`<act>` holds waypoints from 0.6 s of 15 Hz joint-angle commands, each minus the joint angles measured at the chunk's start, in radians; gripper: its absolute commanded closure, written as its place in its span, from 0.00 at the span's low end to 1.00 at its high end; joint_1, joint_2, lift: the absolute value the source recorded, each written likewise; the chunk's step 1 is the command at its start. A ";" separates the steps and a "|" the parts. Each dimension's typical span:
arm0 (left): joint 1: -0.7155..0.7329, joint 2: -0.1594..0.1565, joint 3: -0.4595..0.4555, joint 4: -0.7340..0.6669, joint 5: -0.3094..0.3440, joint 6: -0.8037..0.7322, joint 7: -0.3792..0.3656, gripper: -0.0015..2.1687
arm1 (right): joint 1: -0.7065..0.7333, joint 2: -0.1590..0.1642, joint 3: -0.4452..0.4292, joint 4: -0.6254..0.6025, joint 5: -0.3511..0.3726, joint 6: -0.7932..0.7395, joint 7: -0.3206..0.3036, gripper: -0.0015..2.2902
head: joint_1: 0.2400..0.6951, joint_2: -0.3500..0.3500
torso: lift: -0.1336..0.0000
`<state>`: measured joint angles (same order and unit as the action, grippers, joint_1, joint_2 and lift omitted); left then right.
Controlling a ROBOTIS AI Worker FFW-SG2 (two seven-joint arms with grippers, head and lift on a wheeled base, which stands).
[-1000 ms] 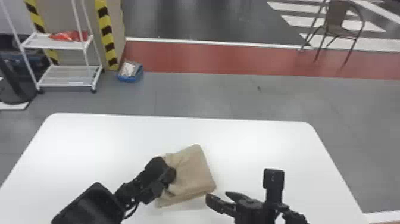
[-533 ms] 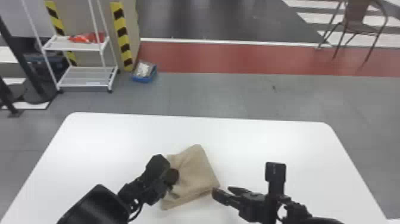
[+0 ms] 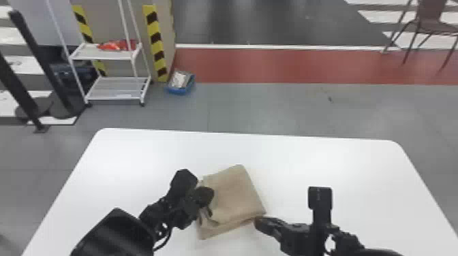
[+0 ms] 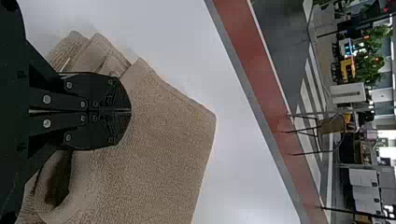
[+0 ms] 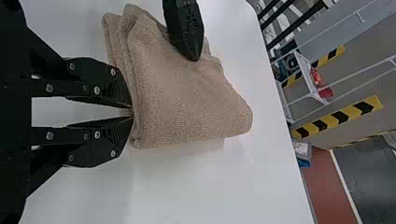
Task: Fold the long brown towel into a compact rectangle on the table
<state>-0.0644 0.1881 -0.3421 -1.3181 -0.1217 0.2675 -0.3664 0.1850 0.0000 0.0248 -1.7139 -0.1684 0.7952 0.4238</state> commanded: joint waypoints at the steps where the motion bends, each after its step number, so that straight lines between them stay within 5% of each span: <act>1: -0.017 0.004 0.014 0.013 -0.001 -0.007 0.009 0.83 | -0.018 0.001 -0.003 0.014 0.001 0.008 -0.002 0.42 | 1.00 0.50 | 1.00; 9: -0.074 -0.007 -0.031 0.169 -0.050 -0.244 0.132 0.83 | -0.065 0.001 0.007 0.057 0.004 0.036 -0.002 0.42 | 1.00 0.52 | 1.00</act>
<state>-0.1325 0.1827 -0.3715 -1.1610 -0.1706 0.0403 -0.2349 0.1215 0.0000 0.0328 -1.6569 -0.1646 0.8244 0.4209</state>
